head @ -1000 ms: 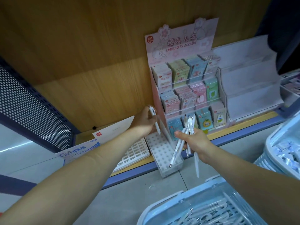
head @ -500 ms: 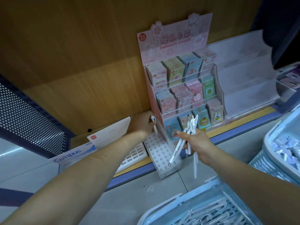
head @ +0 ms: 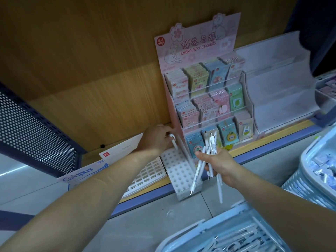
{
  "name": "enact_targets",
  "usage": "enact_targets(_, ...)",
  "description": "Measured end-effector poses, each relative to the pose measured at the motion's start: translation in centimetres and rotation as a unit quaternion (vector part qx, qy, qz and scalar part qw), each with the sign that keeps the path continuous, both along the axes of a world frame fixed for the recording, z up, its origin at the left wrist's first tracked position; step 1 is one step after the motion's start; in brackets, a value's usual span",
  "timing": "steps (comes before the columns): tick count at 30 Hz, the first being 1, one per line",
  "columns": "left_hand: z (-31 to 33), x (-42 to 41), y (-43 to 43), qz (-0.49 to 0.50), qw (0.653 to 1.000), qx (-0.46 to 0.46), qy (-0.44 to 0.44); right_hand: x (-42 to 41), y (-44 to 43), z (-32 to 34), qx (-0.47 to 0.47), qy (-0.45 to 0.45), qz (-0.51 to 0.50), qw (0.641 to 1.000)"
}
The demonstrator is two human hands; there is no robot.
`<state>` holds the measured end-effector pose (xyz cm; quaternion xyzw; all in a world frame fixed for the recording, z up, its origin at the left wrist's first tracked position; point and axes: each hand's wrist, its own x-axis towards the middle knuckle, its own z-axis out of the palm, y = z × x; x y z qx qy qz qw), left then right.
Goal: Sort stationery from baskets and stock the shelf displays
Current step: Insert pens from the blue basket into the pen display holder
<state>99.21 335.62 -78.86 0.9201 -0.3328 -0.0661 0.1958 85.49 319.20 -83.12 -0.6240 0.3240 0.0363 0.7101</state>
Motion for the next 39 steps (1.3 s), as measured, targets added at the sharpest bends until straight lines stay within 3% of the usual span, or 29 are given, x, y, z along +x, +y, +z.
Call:
enact_targets(2,0.1,0.3,0.2,-0.018,0.999,0.002,-0.026,0.0,0.1,0.1,0.010,-0.004,-0.005,1.000)
enact_targets(6,0.9,0.5,0.3,-0.002,0.999,-0.039,0.033,0.3,0.3,0.3,0.013,-0.002,0.003,1.000)
enact_targets(21,1.1,-0.9,2.4,-0.016,0.991,0.008,0.130,0.3,0.8,1.2,-0.049,-0.020,-0.003,0.999)
enact_targets(33,0.5,-0.8,1.4,-0.011,0.994,0.095,0.059,0.7,0.7,1.8,-0.082,-0.010,0.013,0.997)
enact_targets(39,0.0,-0.9,1.8,-0.001,0.993,0.027,0.115,0.4,0.5,3.9,-0.031,-0.041,-0.027,0.998)
